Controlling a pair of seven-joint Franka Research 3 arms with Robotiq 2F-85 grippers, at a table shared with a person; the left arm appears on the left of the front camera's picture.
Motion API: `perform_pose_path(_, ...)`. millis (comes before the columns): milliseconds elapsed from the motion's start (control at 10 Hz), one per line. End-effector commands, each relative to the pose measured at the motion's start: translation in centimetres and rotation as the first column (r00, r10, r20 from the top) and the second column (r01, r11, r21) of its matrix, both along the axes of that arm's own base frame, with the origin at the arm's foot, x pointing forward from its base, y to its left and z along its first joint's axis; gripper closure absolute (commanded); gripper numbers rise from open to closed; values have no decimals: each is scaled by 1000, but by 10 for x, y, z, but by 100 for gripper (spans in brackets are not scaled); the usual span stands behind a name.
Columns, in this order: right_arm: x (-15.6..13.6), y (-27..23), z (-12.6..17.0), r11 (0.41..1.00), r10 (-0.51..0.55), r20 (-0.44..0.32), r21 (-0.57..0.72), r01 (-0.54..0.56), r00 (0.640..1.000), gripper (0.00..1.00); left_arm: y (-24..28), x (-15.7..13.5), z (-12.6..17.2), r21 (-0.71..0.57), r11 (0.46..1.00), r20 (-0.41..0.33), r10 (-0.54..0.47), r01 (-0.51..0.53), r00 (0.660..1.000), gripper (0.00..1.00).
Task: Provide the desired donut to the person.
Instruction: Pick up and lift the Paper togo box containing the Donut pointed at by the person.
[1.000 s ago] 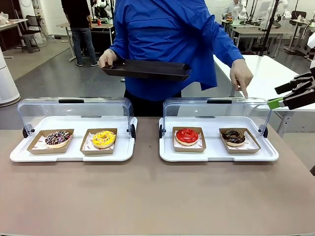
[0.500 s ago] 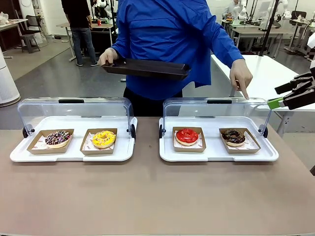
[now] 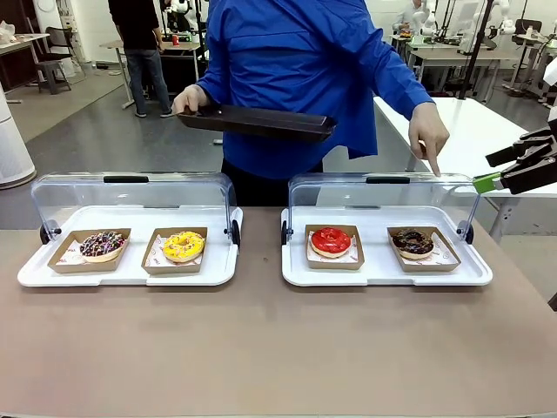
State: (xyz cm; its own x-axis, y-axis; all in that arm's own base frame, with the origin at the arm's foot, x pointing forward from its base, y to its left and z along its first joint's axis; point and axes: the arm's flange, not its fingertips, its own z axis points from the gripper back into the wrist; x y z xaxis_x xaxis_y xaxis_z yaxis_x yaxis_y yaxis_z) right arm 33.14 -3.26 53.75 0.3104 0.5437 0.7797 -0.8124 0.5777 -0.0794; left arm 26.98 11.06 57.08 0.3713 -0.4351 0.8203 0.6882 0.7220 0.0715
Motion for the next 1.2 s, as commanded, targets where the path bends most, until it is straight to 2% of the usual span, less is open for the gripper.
perform_pose_path(0,1,1,0,1000,8,6,15,-8,1000,0,0,1,1,-12,1000,-6,14,-14,1000,0)
perform_pose_path(300,0,0,0,1000,0,0,0,0,1000,0,0,1,1,-12,1000,-6,14,-14,1000,0)
perform_pose_path(400,1,9,7,990,-45,-41,-134,40,998,0,0,1,1,-12,1000,-6,14,-14,1000,0)
perform_pose_path(500,11,19,5,951,-19,-102,-307,-13,995,0,0,1,1,-12,1000,-6,14,-14,1000,0)
perform_pose_path(600,23,26,-4,884,19,-151,-460,-87,988,0,0,1,1,-12,1000,-6,14,-14,1000,0)
perform_pose_path(700,36,33,-19,795,120,-185,-570,-206,975,0,0,1,1,-12,1000,-6,14,-14,1000,0)
perform_pose_path(800,50,35,-37,729,172,-216,-628,-272,961,0,0,1,1,-12,1000,-6,14,-14,1000,0)
perform_pose_path(900,62,33,-57,668,252,-270,-647,-369,929,0,0,1,1,-12,1000,-6,14,-14,1000,0)
perform_pose_path(1000,72,29,-78,630,327,-310,-633,-450,893,0,0,1,1,-12,1000,-6,14,-14,1000,0)
perform_pose_path(1100,82,23,-103,634,367,-323,-599,-489,872,0,0,1,1,-12,1000,-6,14,-14,1000,0)
